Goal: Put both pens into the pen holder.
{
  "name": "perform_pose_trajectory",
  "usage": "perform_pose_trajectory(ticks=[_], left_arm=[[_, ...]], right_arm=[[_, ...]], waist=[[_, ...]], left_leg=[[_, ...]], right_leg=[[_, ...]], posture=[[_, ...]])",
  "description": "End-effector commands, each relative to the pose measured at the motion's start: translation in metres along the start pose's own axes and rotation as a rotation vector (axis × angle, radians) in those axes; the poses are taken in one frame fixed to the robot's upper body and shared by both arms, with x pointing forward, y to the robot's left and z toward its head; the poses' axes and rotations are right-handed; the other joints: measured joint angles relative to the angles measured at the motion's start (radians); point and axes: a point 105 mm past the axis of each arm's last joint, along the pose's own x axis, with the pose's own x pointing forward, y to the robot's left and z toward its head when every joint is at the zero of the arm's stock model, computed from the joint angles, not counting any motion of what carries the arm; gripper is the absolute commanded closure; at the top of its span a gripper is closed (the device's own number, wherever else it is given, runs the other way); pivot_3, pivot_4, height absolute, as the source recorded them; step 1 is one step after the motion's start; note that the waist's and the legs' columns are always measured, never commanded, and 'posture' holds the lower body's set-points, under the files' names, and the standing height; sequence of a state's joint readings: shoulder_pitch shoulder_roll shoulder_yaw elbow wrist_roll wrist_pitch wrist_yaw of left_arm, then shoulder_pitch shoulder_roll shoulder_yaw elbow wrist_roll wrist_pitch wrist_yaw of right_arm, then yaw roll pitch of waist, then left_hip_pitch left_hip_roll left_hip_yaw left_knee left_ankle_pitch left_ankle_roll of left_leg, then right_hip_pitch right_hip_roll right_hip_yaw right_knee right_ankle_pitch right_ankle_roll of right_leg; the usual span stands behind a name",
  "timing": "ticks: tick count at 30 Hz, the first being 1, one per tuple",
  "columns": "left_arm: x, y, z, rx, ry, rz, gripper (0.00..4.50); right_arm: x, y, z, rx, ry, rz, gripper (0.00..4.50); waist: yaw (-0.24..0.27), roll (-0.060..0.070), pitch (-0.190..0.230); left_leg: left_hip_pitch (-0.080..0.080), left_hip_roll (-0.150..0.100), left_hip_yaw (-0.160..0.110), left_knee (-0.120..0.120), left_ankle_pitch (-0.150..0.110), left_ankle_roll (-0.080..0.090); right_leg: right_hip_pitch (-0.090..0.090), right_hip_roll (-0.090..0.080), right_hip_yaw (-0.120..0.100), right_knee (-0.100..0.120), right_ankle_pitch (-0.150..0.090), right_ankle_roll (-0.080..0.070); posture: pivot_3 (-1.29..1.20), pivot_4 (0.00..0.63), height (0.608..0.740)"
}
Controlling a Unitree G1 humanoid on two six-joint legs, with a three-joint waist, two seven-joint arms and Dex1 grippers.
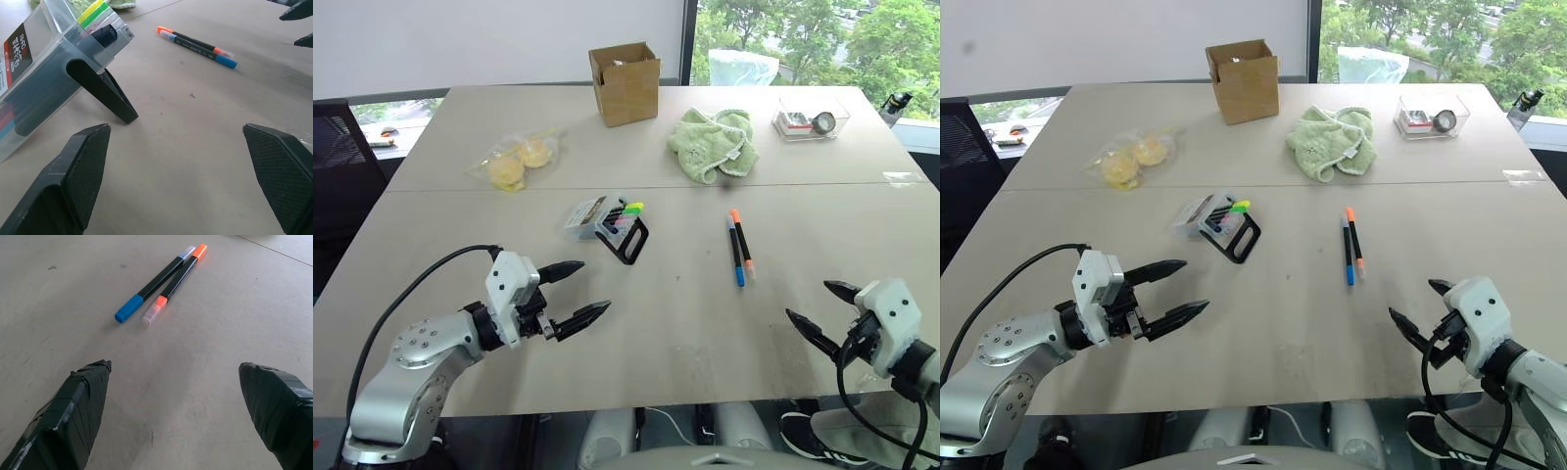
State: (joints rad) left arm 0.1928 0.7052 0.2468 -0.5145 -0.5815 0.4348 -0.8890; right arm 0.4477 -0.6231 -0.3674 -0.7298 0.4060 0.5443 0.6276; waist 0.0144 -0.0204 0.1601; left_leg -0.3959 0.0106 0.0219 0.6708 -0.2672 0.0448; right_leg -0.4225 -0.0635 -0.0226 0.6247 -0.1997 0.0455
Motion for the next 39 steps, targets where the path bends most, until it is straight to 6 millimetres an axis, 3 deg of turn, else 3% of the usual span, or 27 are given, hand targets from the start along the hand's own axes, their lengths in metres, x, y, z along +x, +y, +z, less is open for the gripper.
perform_pose_trajectory(ticks=[1, 3, 6, 10, 14, 24, 32, 35, 39], left_arm=[[0.004, -0.006, 0.018, 0.030, -0.063, -0.046, 0.00], [0.010, -0.019, 0.034, 0.057, -0.123, -0.143, 0.00], [0.014, -0.027, 0.042, 0.096, -0.133, -0.211, 0.00], [0.018, -0.031, 0.055, 0.137, -0.160, -0.251, 0.00], [0.021, -0.032, 0.061, 0.157, -0.170, -0.256, 0.00], [0.022, -0.035, 0.061, 0.163, -0.177, -0.235, 0.00], [0.023, -0.039, 0.059, 0.169, -0.174, -0.250, 0.00], [0.027, -0.038, 0.061, 0.178, -0.174, -0.251, 0.00], [0.034, -0.039, 0.068, 0.163, -0.191, -0.242, 0.00]], right_arm=[[0.014, -0.002, 0.024, -0.023, -0.025, -0.015, 0.05], [0.040, -0.002, 0.047, 0.011, -0.020, -0.016, 0.05], [0.064, -0.001, 0.061, 0.059, 0.020, -0.015, 0.05], [0.093, -0.011, 0.065, 0.094, 0.124, -0.086, 0.05], [0.110, -0.018, 0.065, 0.088, 0.191, -0.119, 0.05], [0.119, -0.032, 0.047, 0.053, 0.269, -0.150, 0.05], [0.131, -0.016, 0.029, 0.024, 0.330, -0.095, 0.05], [0.134, -0.019, 0.021, 0.018, 0.359, -0.126, 0.05], [0.126, -0.027, 0.006, 0.063, 0.408, -0.160, 1.81]], waist=[[-0.004, -0.001, 0.000], [-0.010, -0.001, 0.001], [-0.025, -0.001, 0.002], [-0.002, -0.004, -0.002], [-0.001, -0.003, -0.002], [-0.003, -0.003, -0.002], [-0.010, -0.004, -0.003], [-0.024, -0.005, -0.003], [-0.026, -0.006, -0.004]], left_leg=[[0.000, 0.000, 0.000, 0.000, 0.000, 0.000], [0.001, 0.001, 0.001, 0.001, 0.000, 0.000], [0.001, 0.002, 0.003, 0.004, 0.000, 0.000], [-0.001, 0.001, -0.003, 0.000, 0.000, -0.001], [-0.006, -0.001, -0.002, -0.001, 0.000, -0.001], [-0.005, -0.002, 0.000, -0.001, 0.000, 0.000], [-0.003, -0.001, 0.000, -0.001, 0.000, 0.000], [0.000, -0.001, 0.000, 0.000, 0.000, 0.000], [0.003, -0.001, -0.001, 0.000, 0.000, 0.000]], right_leg=[[0.000, 0.000, 0.000, 0.000, 0.000, 0.000], [0.000, 0.000, 0.001, 0.000, 0.000, 0.000], [-0.001, 0.000, 0.001, 0.000, 0.004, -0.006], [-0.002, 0.001, -0.005, 0.001, 0.004, -0.009], [-0.006, 0.000, -0.003, 0.000, 0.005, -0.009], [-0.006, 0.001, -0.001, 0.001, 0.004, -0.007], [-0.005, 0.002, 0.000, 0.001, 0.004, -0.007], [-0.002, 0.002, -0.001, 0.001, 0.004, -0.007], [0.001, 0.002, -0.001, 0.001, 0.002, -0.003]], posture=[[0.00, 0.150, 0.740], [0.00, 0.150, 0.740], [0.00, 0.150, 0.740], [0.00, 0.150, 0.740], [0.00, 0.150, 0.740], [0.00, 0.150, 0.740], [0.00, 0.150, 0.740], [0.00, 0.150, 0.740], [0.00, 0.150, 0.740]])
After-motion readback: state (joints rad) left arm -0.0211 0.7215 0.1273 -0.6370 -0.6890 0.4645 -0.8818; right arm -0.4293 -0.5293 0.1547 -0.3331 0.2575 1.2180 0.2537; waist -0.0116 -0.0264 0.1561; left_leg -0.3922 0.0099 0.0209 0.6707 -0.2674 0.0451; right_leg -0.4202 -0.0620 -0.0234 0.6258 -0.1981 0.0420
